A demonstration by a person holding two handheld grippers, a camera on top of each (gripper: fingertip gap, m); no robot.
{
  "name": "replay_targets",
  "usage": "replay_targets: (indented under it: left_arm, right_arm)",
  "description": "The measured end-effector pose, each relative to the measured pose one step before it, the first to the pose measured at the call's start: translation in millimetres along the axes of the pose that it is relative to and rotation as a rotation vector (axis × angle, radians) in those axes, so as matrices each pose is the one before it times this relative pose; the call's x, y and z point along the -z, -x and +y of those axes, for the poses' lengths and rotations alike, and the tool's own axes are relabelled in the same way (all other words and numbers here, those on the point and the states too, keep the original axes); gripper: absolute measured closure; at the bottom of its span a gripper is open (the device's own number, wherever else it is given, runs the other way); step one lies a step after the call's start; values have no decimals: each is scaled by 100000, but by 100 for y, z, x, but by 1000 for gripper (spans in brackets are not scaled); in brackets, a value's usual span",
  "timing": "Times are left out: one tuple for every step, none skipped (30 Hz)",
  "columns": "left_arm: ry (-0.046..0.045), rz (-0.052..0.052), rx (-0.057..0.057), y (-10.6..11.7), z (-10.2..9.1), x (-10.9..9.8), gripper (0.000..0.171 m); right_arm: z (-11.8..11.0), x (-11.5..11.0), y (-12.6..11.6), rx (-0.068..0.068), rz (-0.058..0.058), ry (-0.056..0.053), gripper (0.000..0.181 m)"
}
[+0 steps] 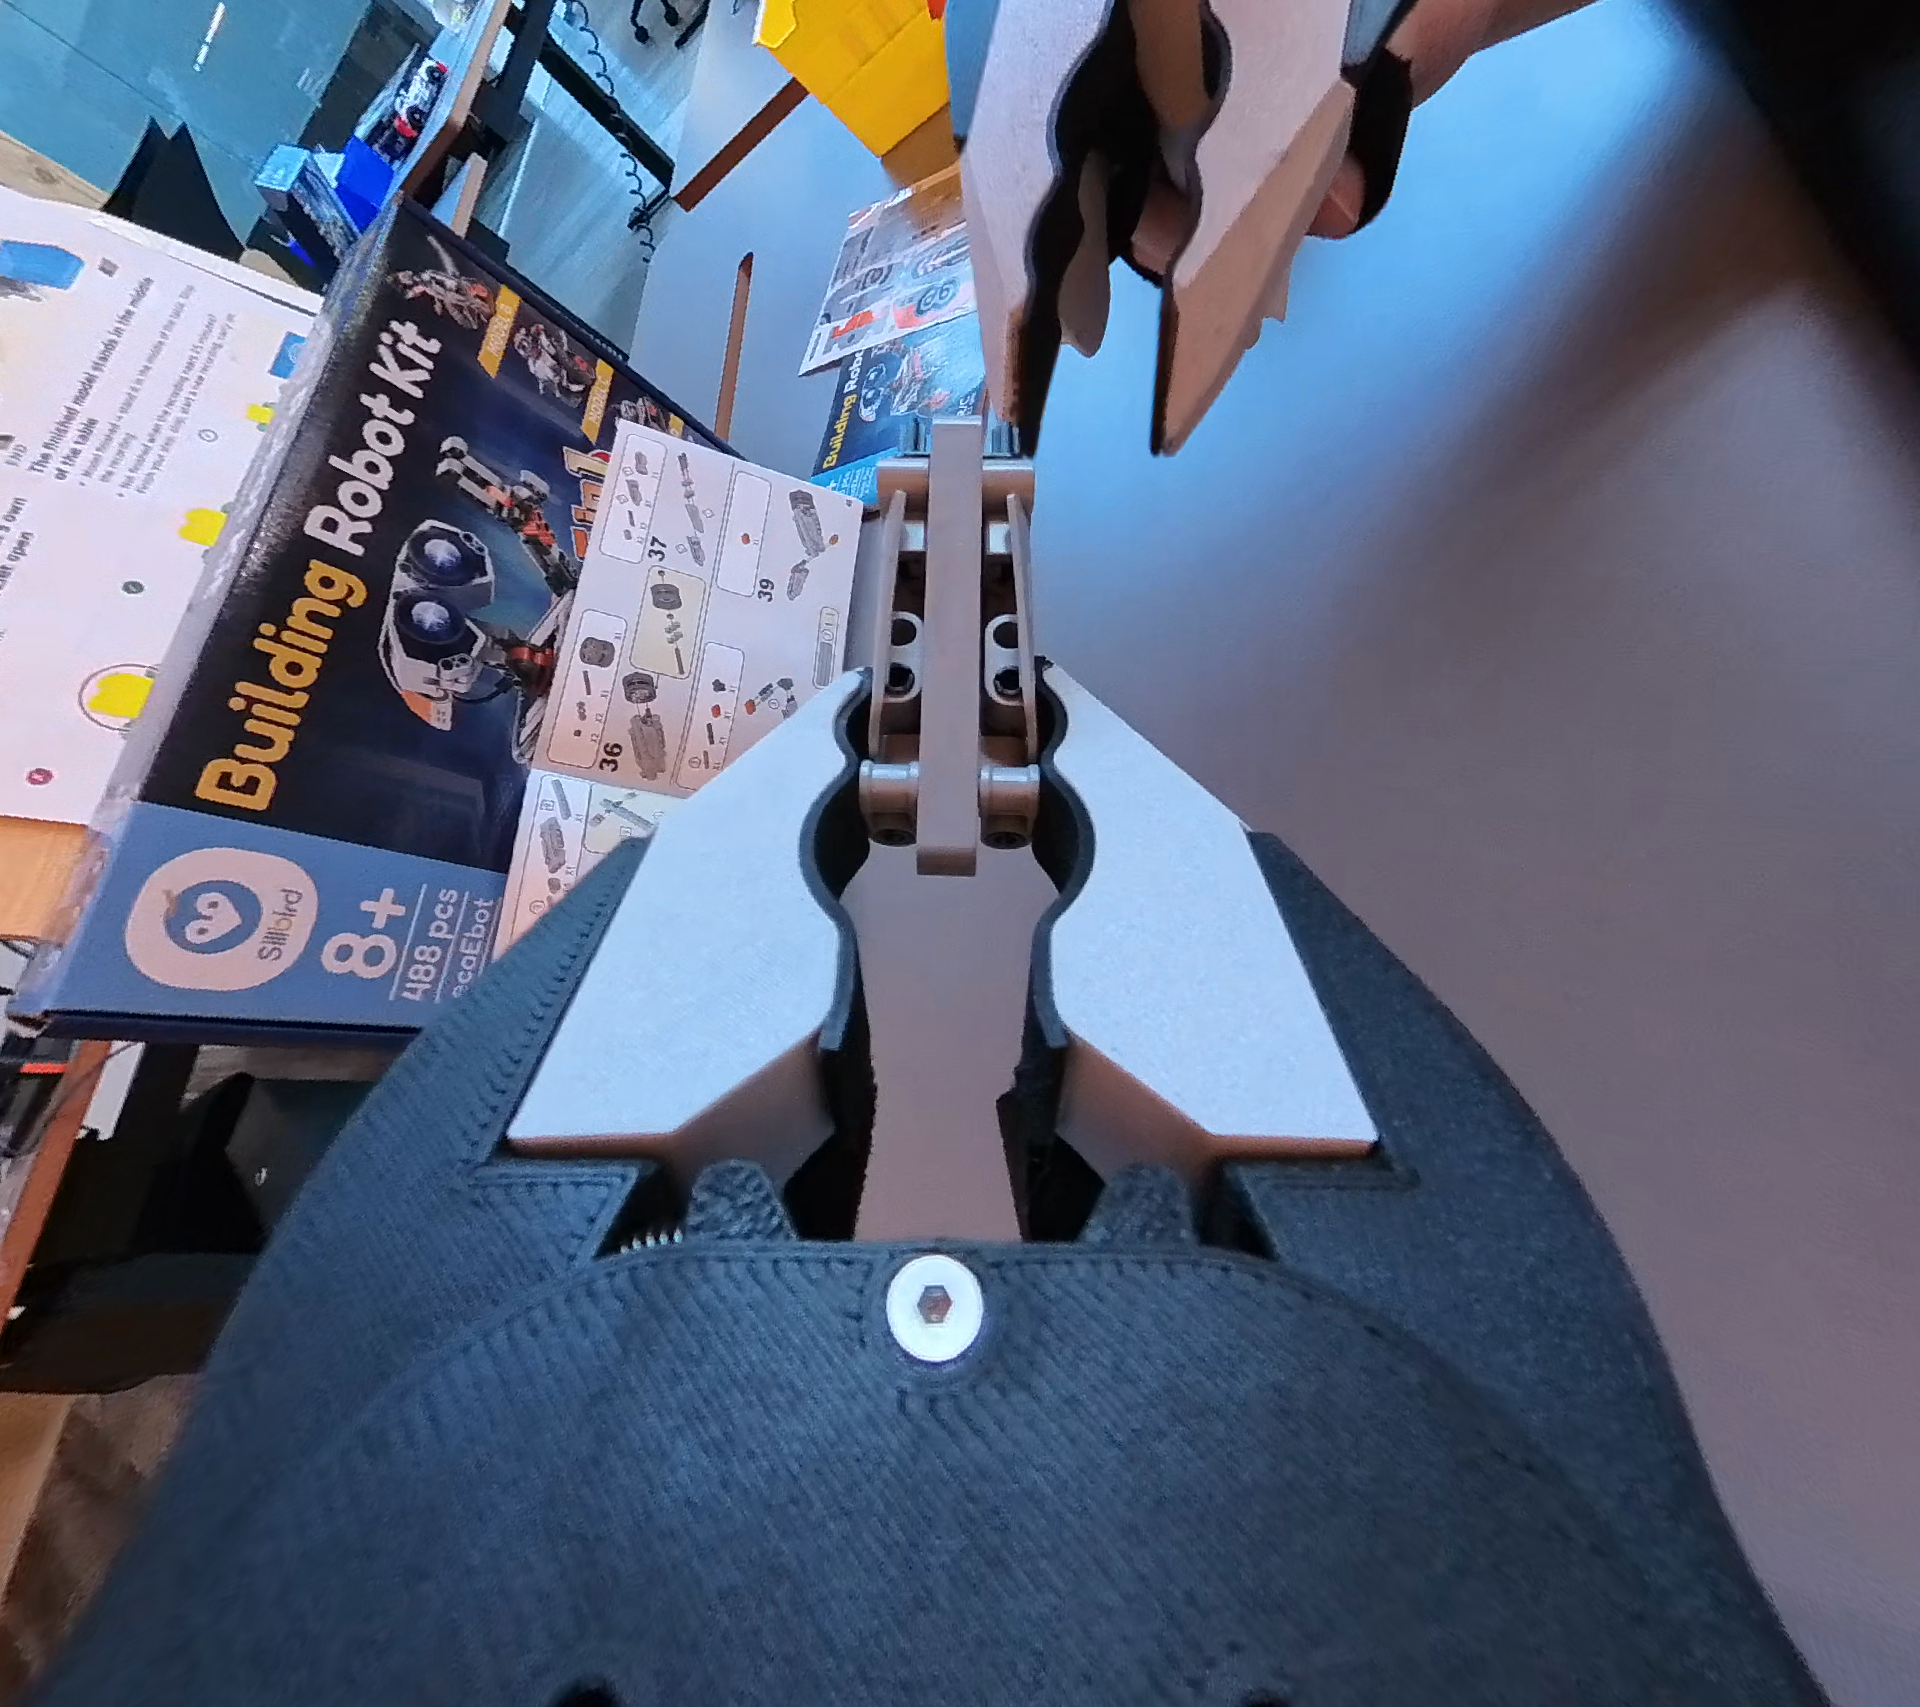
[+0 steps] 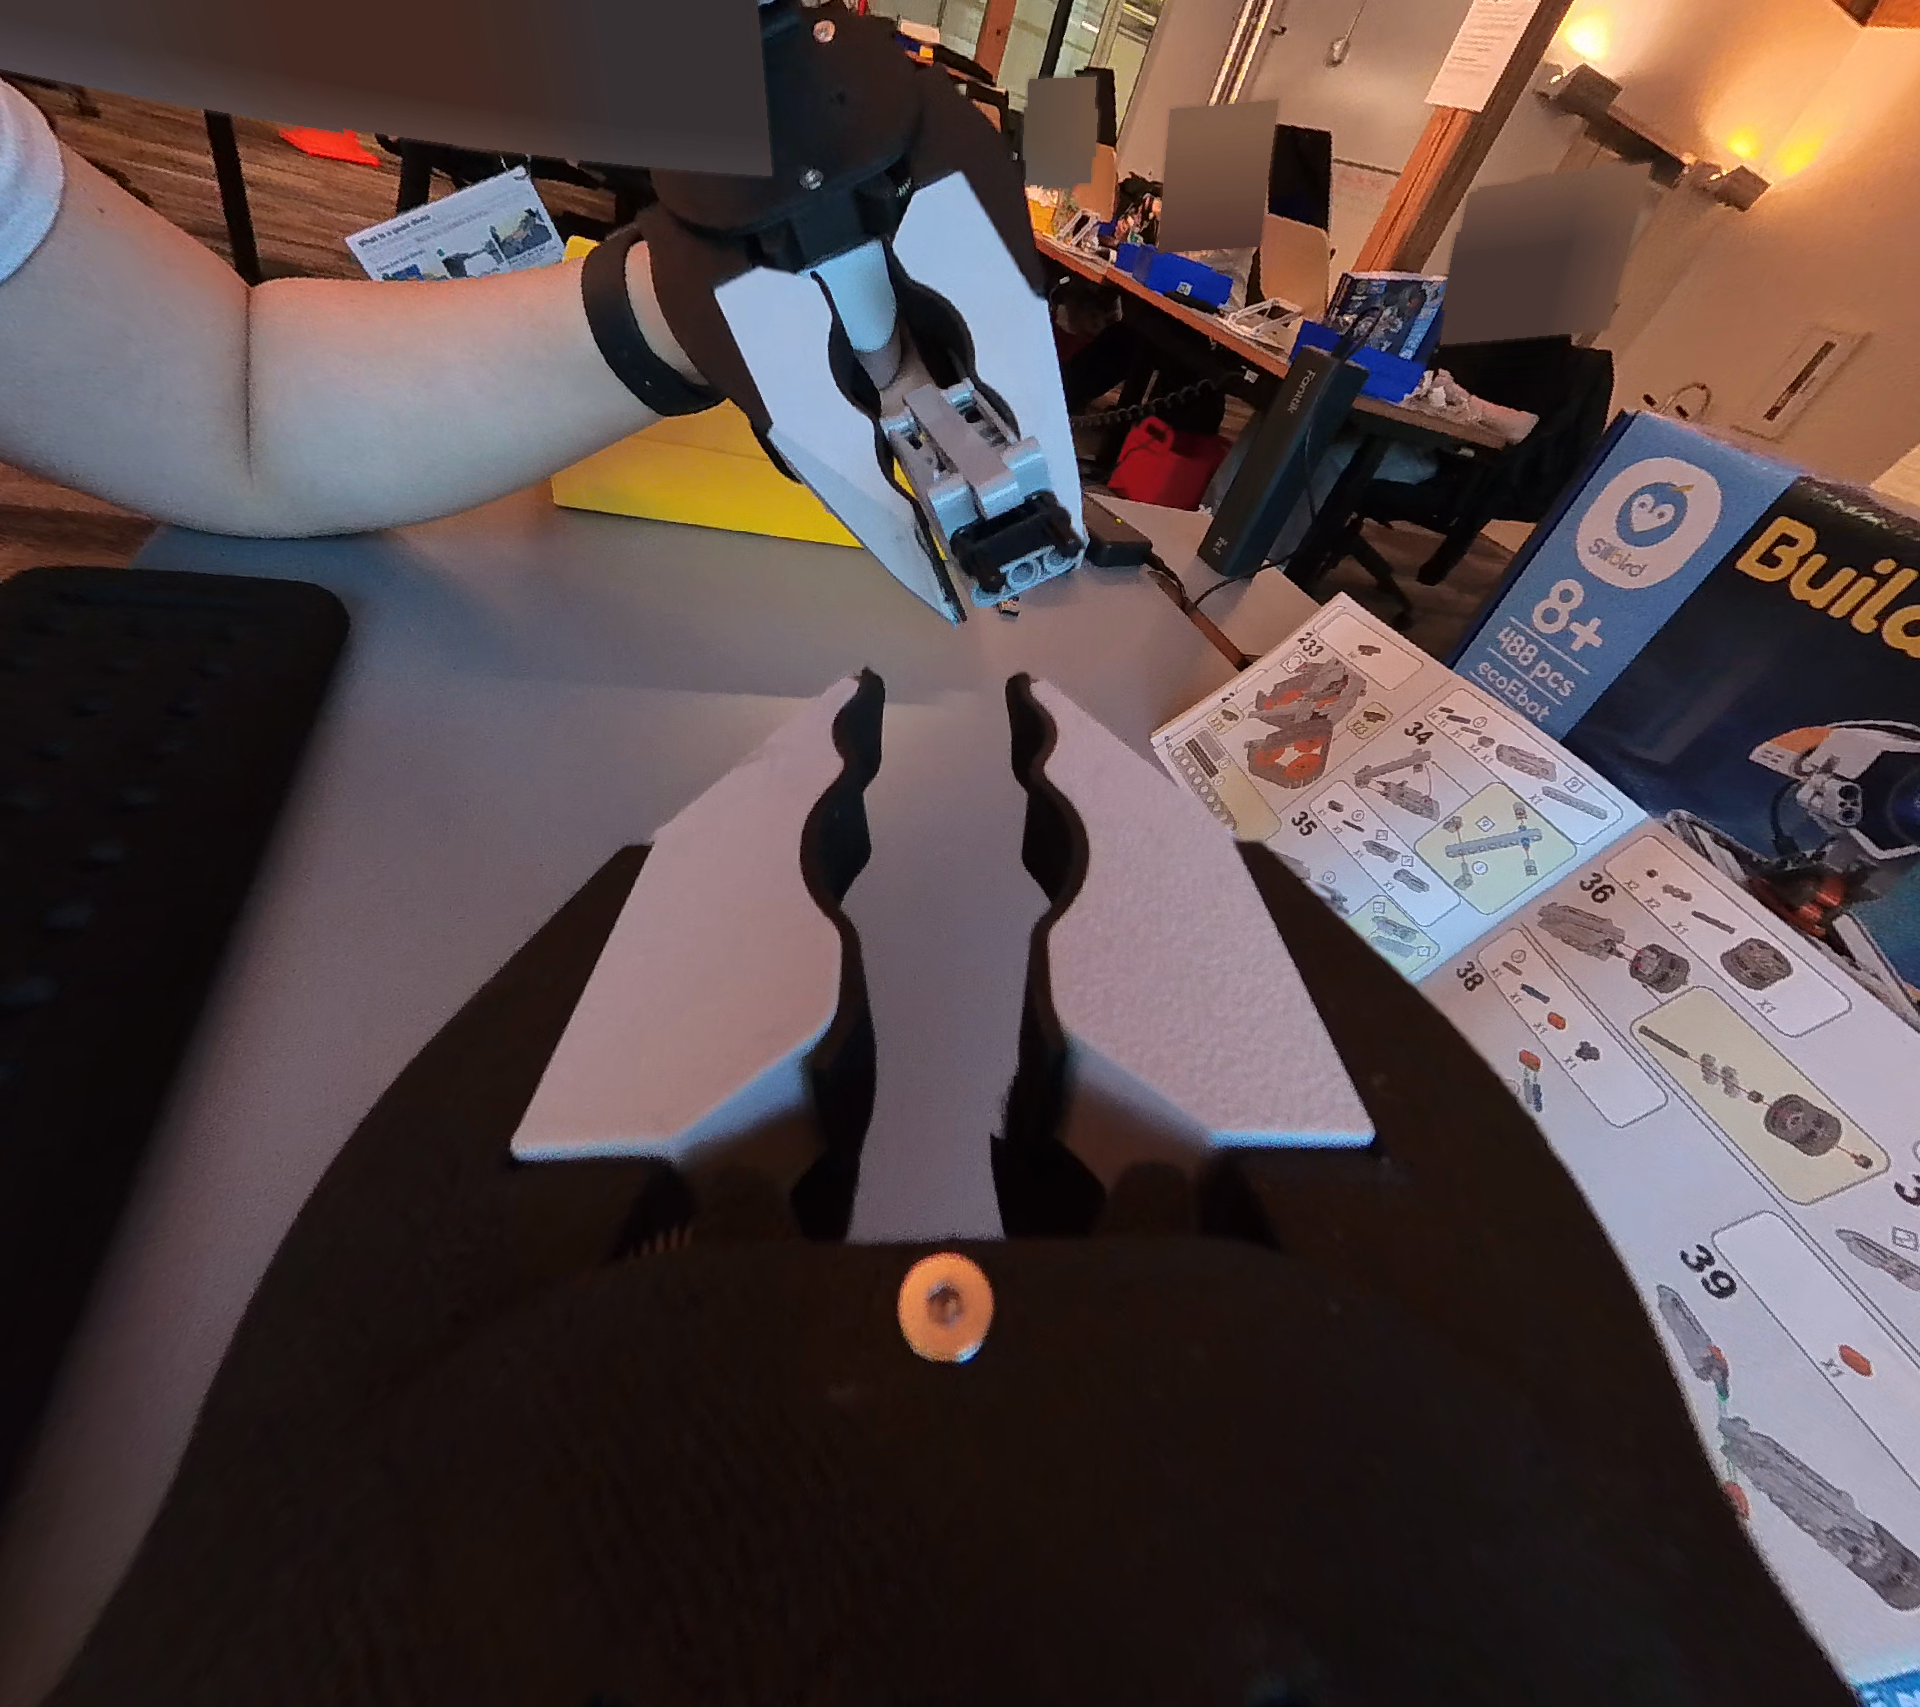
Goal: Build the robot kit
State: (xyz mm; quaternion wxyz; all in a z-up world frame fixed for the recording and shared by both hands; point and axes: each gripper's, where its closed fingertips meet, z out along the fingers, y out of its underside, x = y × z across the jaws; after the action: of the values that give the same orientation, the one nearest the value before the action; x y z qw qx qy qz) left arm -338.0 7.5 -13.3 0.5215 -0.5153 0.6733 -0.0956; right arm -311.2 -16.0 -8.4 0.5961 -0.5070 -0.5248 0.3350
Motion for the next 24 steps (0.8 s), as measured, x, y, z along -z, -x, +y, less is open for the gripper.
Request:
replay_targets:
  left_arm:
    - [-34,59,421,44,19,35,146]
    - [-58,172,315,11,-4,38,146]
    - [-45,73,312,17,-7,43,146]
    - [-42,50,188,26,-24,43,146]
    - [-66,408,73,-50,-16,37,146]
    - [-14,1429,416,-196,28,25,146]
    - [302,2178,1675,-236,199,4,146]
    - [891,1326,3518,6,472,-5,146]
    - [1131,986,5749,190,819,-12,146]
    - [682,1400,7944,220,1049,-30,146]
    - [-63,2327,9629,218,1123,-65,146]
    - [127,2933,11160,285,1196,-98,146]
    - [592,2911,11901,410,1168,-93,146]
    - [683,1583,11780,636,1111,-44,146]
    - [1247,1094,10277,693,1148,-31,146]
    - [1006,351,7640,735,1076,27,146]
    - [-584,-2512,5705,1083,940,86,146]
    - [-1151,-4610,4711,1349,929,110,146]
    - [191,-4316,3936,1245,1077,71,146]
    - [1800,-3248,2602,982,1161,-20,146]
    - [2343,-2900,1108,803,1037,-72,146]
    - [2336,-3159,-356,733,864,-90,146]
    - [2455,-4194,-1425,776,755,-123,146]
    - [1273,-3865,-2222,668,454,-129,145]
  right_arm:
    - [119,-48,35,-266,-388,435,158]
    - [86,-46,60,-410,-522,187,158]
    - [93,-55,45,-524,-414,228,158]
    - [108,-46,13,-446,-252,483,158]
    - [90,-46,23,-136,-199,359,158]
    - [96,-41,24,-33,-168,273,158]
    - [180,-71,-9,-408,-116,661,157]
    - [331,-121,-80,-1101,-35,1315,157]
    - [438,-157,-98,-1766,-99,1421,157]
    - [473,-200,-35,-2511,-781,943,157]
    - [512,-248,76,-3037,-1675,940,157]
    - [563,-273,85,-2935,-1877,1406,157]
    - [581,-258,-18,-2439,-1144,1624,157]
    - [533,-247,-84,-1971,-536,1468,157]
    - [447,-246,-66,-1791,-432,1150,157]
    - [387,-261,26,-1719,-812,1120,157]
    - [315,-255,101,-1433,-1128,1033,157]
    - [277,-249,174,-946,-1235,955,157]
    - [260,-239,168,-335,-1041,1014,157]
    - [245,-232,141,194,-626,1162,157]
    - [189,-192,125,507,-432,1165,157]
    - [149,-167,177,657,-634,1075,157]
    - [87,-124,180,674,-588,821,157]
    - [49,-94,155,589,-351,532,157]
